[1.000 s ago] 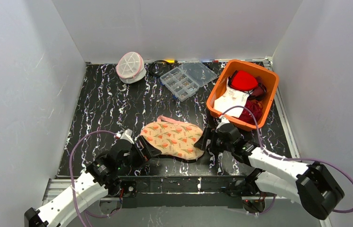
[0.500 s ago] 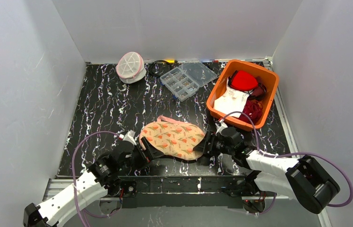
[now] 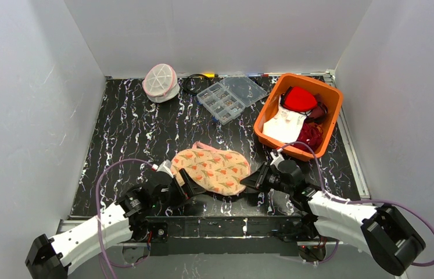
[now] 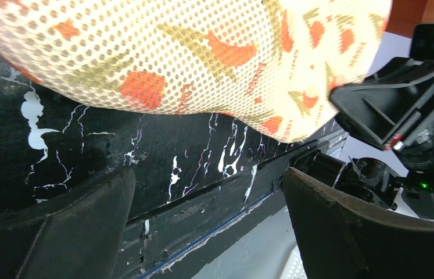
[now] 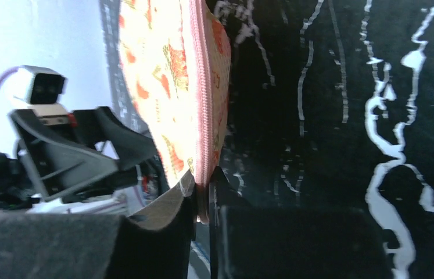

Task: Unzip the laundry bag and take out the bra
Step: Pick up the laundry bag at the center of the board.

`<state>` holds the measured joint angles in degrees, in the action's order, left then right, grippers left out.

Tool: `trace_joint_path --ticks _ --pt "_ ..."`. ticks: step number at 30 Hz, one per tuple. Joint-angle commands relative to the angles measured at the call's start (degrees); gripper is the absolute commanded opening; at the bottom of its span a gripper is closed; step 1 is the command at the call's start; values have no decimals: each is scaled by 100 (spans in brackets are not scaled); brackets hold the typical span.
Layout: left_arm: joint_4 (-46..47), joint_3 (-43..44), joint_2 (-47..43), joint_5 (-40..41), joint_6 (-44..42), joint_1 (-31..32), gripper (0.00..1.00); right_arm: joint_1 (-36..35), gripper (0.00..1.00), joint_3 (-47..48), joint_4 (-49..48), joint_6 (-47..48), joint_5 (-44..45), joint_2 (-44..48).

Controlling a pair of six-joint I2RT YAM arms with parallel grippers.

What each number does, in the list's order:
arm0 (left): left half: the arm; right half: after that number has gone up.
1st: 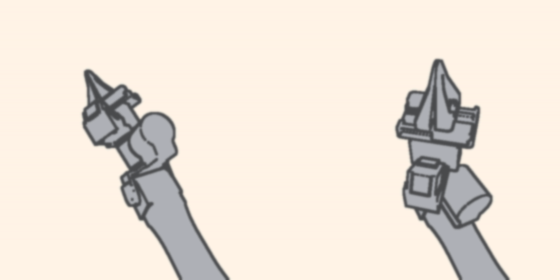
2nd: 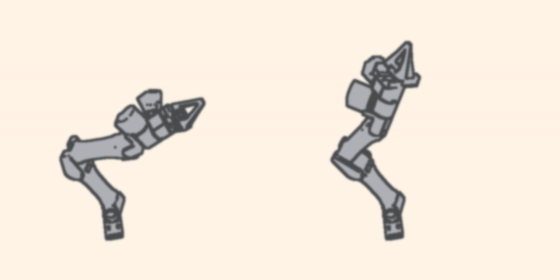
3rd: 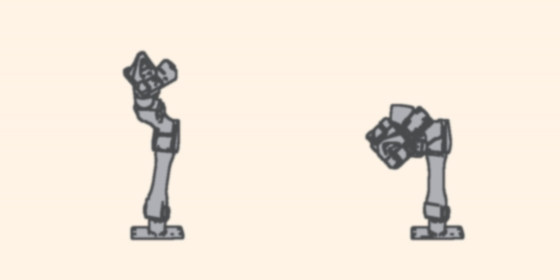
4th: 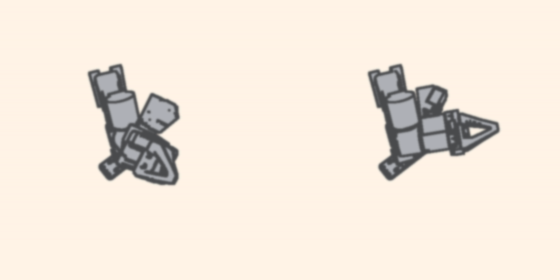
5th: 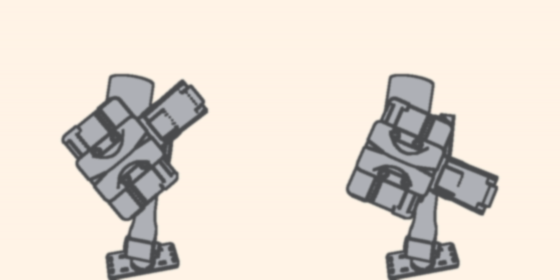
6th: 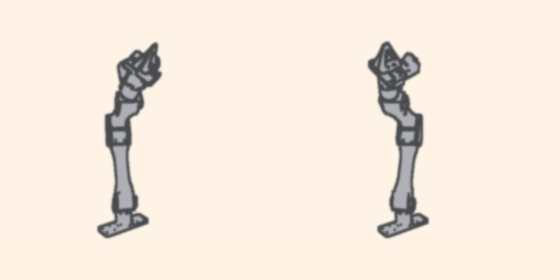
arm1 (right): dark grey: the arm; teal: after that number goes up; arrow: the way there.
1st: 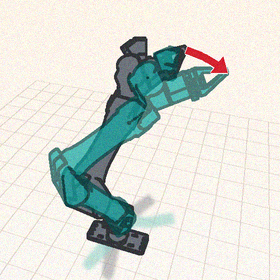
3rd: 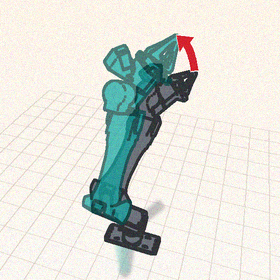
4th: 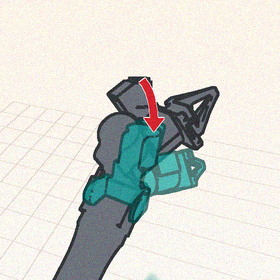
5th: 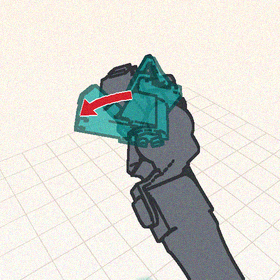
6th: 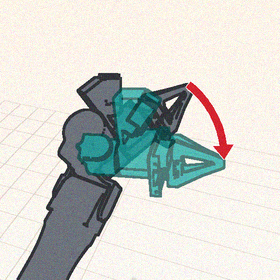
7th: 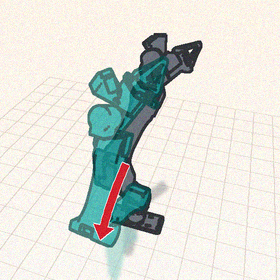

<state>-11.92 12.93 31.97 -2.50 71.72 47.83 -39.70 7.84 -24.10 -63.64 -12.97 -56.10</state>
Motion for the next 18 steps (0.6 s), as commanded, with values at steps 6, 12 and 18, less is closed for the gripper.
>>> trace_joint_path --ticks 6,12,18 --pt "490 604 843 601 371 467 98 -86 1 631 232 -962 160 466" --pt "896 693 1140 1193 1044 890 98 -397 1 630 524 -1623 733 673" --pt "1404 633 1355 1848 1605 1184 98 -926 1 515 409 -2308 1511 802"
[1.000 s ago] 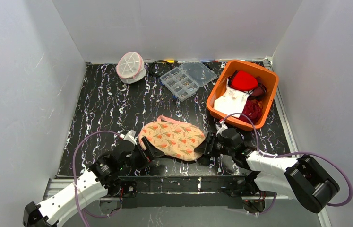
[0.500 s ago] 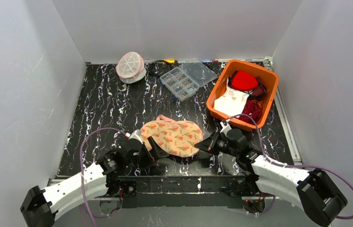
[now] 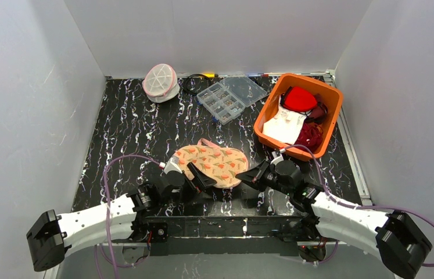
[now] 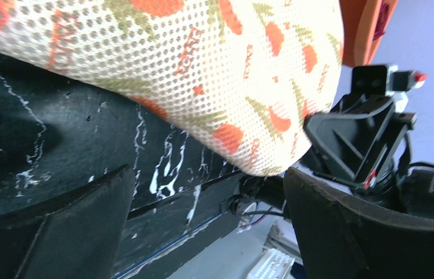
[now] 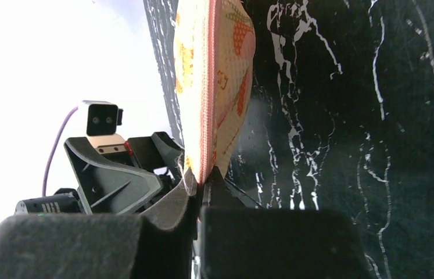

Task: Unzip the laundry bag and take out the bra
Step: Pick up the laundry bag at the center of the board.

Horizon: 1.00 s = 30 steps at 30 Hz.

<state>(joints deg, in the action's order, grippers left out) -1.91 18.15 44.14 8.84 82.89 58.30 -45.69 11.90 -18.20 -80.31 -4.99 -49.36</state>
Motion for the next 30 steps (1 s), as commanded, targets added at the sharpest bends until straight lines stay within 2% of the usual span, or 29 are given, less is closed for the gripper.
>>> trace_joint_path --ticks 1,10,18,28,30 --pt "414 117 184 800 582 164 98 -449 1 91 -322 -713 859 126" --pt "486 -237 96 1551 1545 199 85 -829 1 -8 -776 -934 1348 132" --pt "560 -121 698 1510 2021 199 68 -840 1 -116 -901 -907 1386 109" --pt "547 136 1246 1783 2293 190 58 -964 1 -205 -955 -889 1403 130" --pt "594 150 1345 1840 2339 192 59 -1019 1 -222 -970 -904 1424 136"
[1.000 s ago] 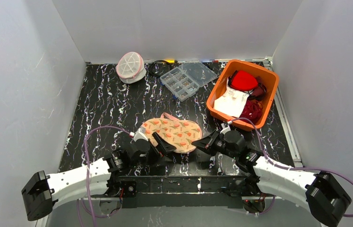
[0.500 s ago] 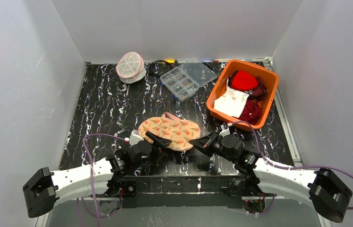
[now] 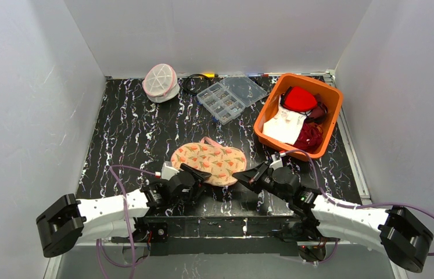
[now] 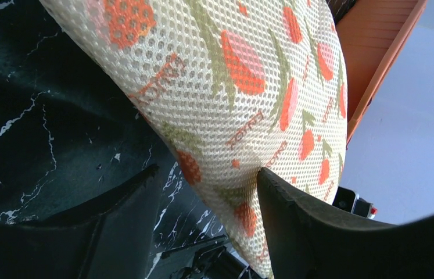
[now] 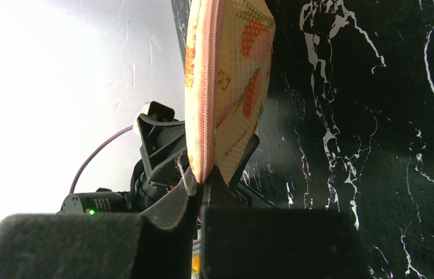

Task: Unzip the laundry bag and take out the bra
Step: Pick up the laundry bag at the center of the board.

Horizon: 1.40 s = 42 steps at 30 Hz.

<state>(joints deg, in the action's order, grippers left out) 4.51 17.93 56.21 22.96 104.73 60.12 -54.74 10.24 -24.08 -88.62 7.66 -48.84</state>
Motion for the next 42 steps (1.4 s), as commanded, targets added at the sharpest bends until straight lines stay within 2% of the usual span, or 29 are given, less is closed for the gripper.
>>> trace_joint_path --ticks 1,4,7,10,13,19,20,21,22,23,24,28,30,33,37,40,42 --pt "-35 198 194 448 157 9 61 -149 1 -64 -393 -83 184 87" --pt "-9 283 260 536 95 0 66 -218 1 -75 -407 -94 239 124" --pt "146 275 270 658 41 3 63 -271 1 -79 -462 -75 266 154" --pt "418 216 251 814 -67 0 53 -368 1 -184 -684 -62 301 140" --pt "465 285 282 842 -194 -25 39 -535 1 -312 -795 -100 393 144" --pt "454 269 209 850 -290 -35 18 -722 1 -312 -580 141 554 347" --pt "450 256 158 862 -350 -35 15 -716 6 -243 -396 314 546 428" --pt "441 240 75 872 -430 -35 11 -721 18 -130 -163 560 536 525" --pt "403 230 -25 883 -515 -35 8 -722 38 5 155 804 518 623" --pt "278 247 -139 903 -596 -33 4 -722 47 136 474 1130 505 754" --pt "10 327 -264 972 -653 -35 0 -717 64 310 794 1449 482 857" --pt "-1524 925 -726 1247 -1130 -35 0 -720 94 1224 2627 2839 471 1014" --pt "-2066 1231 -919 1400 -1521 -42 0 -721 99 1605 3329 3653 499 928" --pt "-3019 1990 -834 1694 -2267 -44 0 -730 99 2013 3984 4528 586 745" --pt "-4624 3256 -249 2217 -2843 -44 0 -726 99 2509 4467 4699 1270 460" --pt "-5533 4126 221 2588 -3131 -43 0 -726 99 2296 3657 4588 1436 740" --pt "-5952 4625 512 2750 -3284 -44 0 -722 99 2007 2771 4657 1077 1013"
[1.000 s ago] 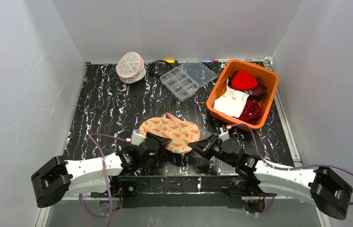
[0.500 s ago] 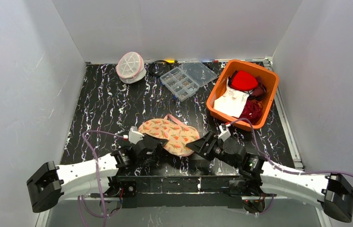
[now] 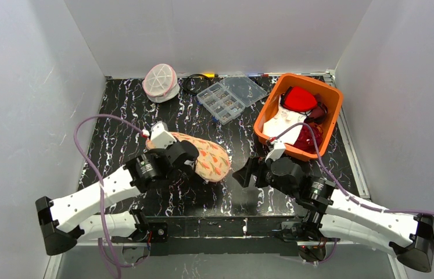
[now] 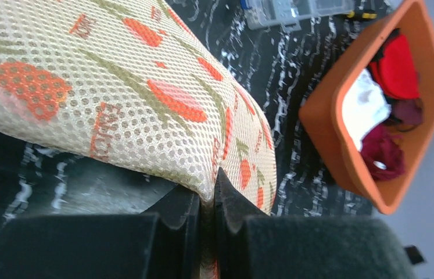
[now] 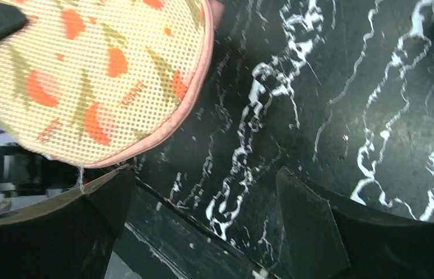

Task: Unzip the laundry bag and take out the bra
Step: Pick up the laundry bag at the center of the board, then unzip the laundry bag at the center of the board.

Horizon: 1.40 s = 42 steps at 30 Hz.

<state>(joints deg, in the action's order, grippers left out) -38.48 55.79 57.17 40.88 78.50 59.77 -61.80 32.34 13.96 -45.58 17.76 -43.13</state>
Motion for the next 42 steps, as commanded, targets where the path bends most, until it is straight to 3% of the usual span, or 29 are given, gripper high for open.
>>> trace_joint_path --ticks 1,4,9,16,22,25,28,33,42 --pt "-1938 1061 546 1006 -615 -16 0 -16 99 -298 -1457 448 -179 481" --pt "-2470 1610 813 955 -352 -68 0 -11 99 -249 -1964 783 -811 229" --pt "-2523 1835 857 544 78 -276 0 -22 99 -24 -2468 1089 -1721 -343" --pt "-2270 1632 1158 -913 852 -1272 0 -29 90 4 -3074 968 -2001 -645" --pt "-1726 1082 1170 -1475 1644 -1337 0 -61 80 -261 -3990 481 -1994 -1050" --pt "-1697 1001 1154 -1528 1767 -1338 0 -85 72 -539 -4542 272 -1818 -1109" --pt "-1715 933 1099 -1559 1862 -1336 0 -94 68 -443 -4338 380 -1637 -1173" --pt "-1745 846 938 -1413 1991 -1337 0 -158 72 -222 -4101 555 -2034 -1295" --pt "-1959 1102 796 -1012 2064 -1337 0 -388 76 -185 -3883 651 -1811 -1071"
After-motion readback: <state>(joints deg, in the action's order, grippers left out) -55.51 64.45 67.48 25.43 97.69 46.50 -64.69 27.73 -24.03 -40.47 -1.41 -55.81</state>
